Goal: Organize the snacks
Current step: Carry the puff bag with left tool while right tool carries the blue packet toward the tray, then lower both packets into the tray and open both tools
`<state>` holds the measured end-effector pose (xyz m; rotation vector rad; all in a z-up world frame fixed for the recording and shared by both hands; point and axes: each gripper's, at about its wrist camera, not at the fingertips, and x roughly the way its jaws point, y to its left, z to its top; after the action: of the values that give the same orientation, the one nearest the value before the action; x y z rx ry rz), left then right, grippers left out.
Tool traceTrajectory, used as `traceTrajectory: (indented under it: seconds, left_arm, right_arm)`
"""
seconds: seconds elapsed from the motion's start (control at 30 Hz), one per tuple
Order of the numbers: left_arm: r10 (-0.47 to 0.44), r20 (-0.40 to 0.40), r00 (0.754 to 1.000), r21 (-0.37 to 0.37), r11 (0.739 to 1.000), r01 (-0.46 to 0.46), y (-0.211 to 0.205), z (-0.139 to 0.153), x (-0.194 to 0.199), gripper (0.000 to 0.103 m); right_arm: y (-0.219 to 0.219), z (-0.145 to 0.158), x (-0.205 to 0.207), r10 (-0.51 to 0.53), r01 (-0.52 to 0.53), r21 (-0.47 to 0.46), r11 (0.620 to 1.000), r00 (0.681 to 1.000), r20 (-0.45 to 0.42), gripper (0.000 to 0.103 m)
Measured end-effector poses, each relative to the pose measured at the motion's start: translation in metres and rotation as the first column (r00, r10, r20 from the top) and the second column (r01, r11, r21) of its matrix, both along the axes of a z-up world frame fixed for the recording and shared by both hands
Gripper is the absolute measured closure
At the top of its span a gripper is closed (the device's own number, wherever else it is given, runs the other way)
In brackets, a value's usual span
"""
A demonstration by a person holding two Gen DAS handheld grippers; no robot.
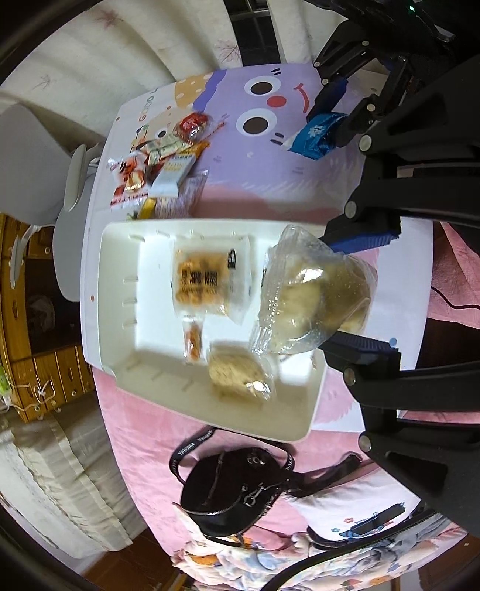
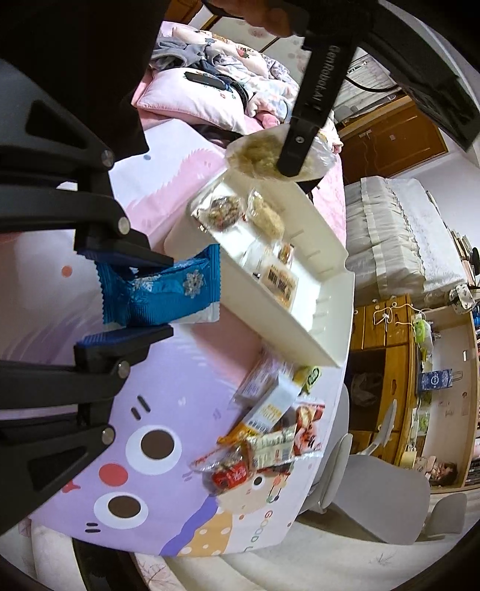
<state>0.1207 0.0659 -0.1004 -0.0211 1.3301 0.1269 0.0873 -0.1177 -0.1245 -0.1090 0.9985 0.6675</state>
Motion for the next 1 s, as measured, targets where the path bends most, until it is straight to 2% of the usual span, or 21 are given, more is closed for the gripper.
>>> traceTrajectory:
  seconds: [0.2, 0.43, 0.73, 1.0]
  left_arm:
    - [0.035, 0.009, 0.999, -0.016, 0.999, -0.035, 0.037, 0.000, -0.013, 0.066]
    - [0.017, 0.034, 0.999, -0.045, 0.999, -0.015, 0.074, 0.002, -0.016, 0.066]
    - [-0.083, 0.089, 0.993, -0.105, 0.990, 0.093, 0.103, 0.003, -0.006, 0.066]
    - [-0.203, 0.141, 0.969, -0.161, 0.961, 0.225, 0.119, 0.001, 0.009, 0.066]
  right_arm:
    - [0.027, 0.008, -0.003, 0.002, -0.003, 0.010, 1.000, 1.000, 0.008, 0.073]
    - [0.061, 0.017, -0.006, -0.034, 0.034, 0.012, 0.999, 0.999, 0.015, 0.073]
    - [0.095, 0.020, -0.007, -0.124, 0.124, 0.010, 0.992, 0.992, 0.018, 0.073]
    - [0.121, 0.020, -0.006, -0.221, 0.221, 0.004, 0.975, 0.975, 0.025, 0.073]
